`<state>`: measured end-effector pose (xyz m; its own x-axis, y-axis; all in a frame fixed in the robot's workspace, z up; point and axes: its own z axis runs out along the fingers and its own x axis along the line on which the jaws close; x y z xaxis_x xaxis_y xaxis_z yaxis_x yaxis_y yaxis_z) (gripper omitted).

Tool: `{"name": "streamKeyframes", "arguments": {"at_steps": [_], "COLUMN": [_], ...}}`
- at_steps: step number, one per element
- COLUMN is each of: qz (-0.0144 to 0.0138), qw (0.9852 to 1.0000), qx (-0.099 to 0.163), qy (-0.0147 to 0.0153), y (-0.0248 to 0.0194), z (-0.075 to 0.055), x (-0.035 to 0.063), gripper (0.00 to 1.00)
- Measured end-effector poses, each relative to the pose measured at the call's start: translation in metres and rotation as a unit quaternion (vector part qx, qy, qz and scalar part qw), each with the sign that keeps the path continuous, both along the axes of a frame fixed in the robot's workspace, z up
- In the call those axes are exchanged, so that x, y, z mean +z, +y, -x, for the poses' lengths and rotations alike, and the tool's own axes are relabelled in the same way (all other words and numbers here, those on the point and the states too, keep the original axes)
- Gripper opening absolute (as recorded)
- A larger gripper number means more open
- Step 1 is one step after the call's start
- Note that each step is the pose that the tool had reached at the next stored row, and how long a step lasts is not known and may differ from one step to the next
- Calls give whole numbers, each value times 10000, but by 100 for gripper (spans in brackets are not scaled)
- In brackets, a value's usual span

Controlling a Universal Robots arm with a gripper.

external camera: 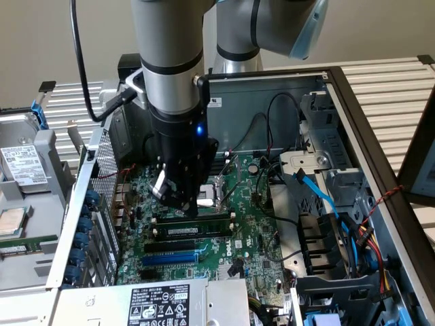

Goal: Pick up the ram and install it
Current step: 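Press down the ram until it locks into place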

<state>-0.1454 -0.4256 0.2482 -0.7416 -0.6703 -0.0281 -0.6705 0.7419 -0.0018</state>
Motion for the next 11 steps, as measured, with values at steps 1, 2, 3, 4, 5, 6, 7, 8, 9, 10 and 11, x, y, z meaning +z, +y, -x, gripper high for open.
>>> {"name": "streamKeyframes", "arguments": {"at_steps": [1,2,3,4,5,6,7,8,9,10,11], "qz": [0,0,0,0,0,0,0,0,0,0,0], "qw": [10000,9998,9996,9994,9990,9986,9981,9975,9968,9961,9953], "qx": [-87,-181,-270,-360,-447,-531,-619,-710,-798,-885,-972], "qy": [0,0,0,0,0,0,0,0,0,0,0], "y": [0,0,0,0,0,0,0,0,0,0,0], "z": [0,0,0,0,0,0,0,0,0,0,0], "x": [-2,-4,-6,-8,-10,-11,-13,-15,-17,-18,-20], "gripper": [11,11,11,11,11,11,11,11,11,11,11]}}
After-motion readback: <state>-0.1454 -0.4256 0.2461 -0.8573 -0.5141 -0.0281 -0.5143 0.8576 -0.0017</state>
